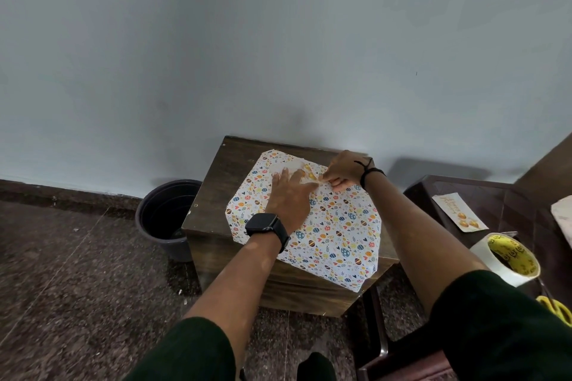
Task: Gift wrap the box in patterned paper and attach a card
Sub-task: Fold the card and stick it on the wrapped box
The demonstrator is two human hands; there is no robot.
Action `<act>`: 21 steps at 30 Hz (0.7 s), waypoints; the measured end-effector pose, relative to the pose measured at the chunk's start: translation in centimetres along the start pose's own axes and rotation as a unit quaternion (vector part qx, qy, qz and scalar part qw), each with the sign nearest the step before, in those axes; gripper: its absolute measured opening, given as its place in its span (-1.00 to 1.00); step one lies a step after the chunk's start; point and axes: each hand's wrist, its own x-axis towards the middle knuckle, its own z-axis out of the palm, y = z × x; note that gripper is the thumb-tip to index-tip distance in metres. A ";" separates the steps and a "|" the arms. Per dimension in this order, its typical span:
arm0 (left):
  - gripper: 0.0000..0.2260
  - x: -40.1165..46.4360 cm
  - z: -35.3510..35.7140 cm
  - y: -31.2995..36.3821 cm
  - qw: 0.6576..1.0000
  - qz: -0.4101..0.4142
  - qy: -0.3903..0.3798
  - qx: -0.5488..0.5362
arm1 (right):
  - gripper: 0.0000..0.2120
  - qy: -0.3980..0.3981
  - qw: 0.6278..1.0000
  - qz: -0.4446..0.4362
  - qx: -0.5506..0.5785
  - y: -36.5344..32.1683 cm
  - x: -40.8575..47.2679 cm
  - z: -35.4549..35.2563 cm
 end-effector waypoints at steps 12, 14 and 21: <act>-0.51 -0.5 -1.0 0.4 0.998 0.051 -0.035 0.032 | -0.82 0.089 0.996 -0.029 -0.015 0.9 0.3 0.9; -0.50 -0.5 -1.0 0.5 0.997 0.051 -0.038 0.035 | -0.85 0.100 0.994 -0.039 -0.036 1.0 0.3 1.2; -0.49 -0.6 -1.0 0.6 0.997 0.055 -0.030 0.038 | -0.79 0.123 0.990 -0.058 -0.029 1.8 0.1 1.0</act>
